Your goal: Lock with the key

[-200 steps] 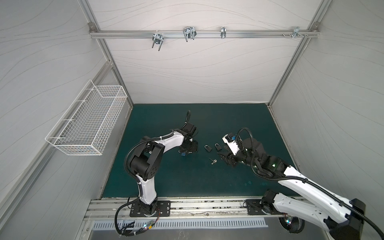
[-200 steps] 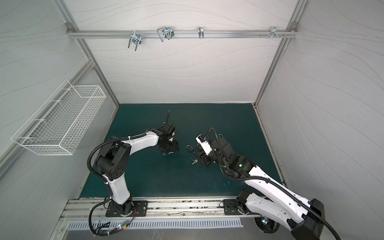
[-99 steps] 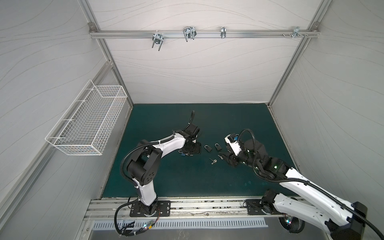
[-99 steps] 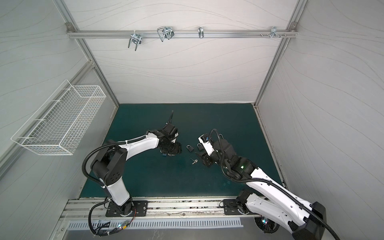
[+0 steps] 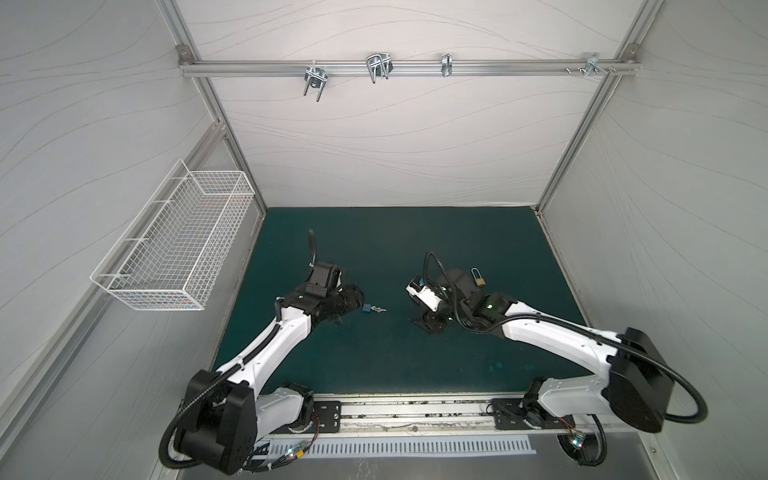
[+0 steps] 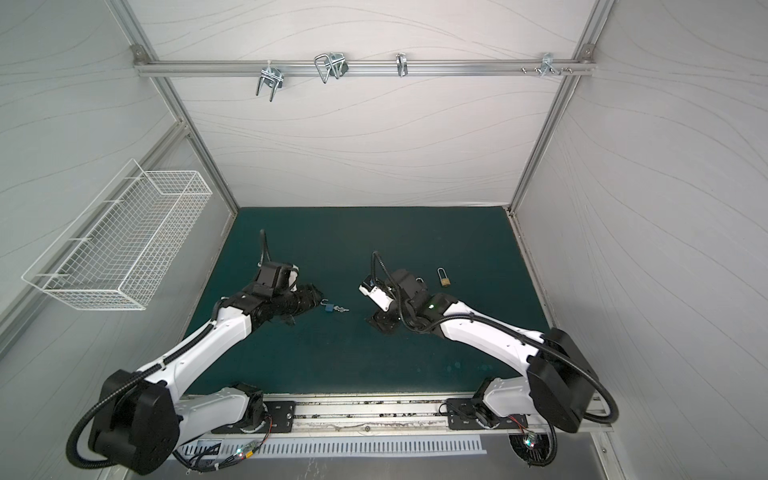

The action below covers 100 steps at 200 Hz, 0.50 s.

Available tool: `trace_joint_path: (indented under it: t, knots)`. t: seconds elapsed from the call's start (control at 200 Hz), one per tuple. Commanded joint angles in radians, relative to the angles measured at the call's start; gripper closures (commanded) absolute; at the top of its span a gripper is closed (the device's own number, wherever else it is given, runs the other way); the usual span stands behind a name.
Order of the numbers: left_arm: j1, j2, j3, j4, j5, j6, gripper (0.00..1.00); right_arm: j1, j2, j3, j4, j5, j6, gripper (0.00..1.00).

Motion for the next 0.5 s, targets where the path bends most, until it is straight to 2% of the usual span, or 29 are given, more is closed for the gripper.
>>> trace_joint_path:
  t: [0.0, 0.225, 0.415, 0.495]
  knots:
    - [0.065, -0.070, -0.051, 0.059, 0.098, -0.072, 0.30, 0.013, 0.110, 0.077, 0.093, -0.105, -0.089, 0.35]
    - [0.189, -0.149, -0.122, 0.056, 0.174, -0.098, 0.22, 0.018, 0.372, 0.282, 0.069, -0.212, -0.177, 0.37]
    - [0.268, -0.163, -0.160, 0.086, 0.243, -0.113, 0.25, 0.021, 0.524, 0.405, 0.039, -0.242, -0.271, 0.40]
    - [0.333, -0.165, -0.202, 0.155, 0.322, -0.158, 0.25, 0.022, 0.584, 0.465, 0.001, -0.245, -0.304, 0.41]
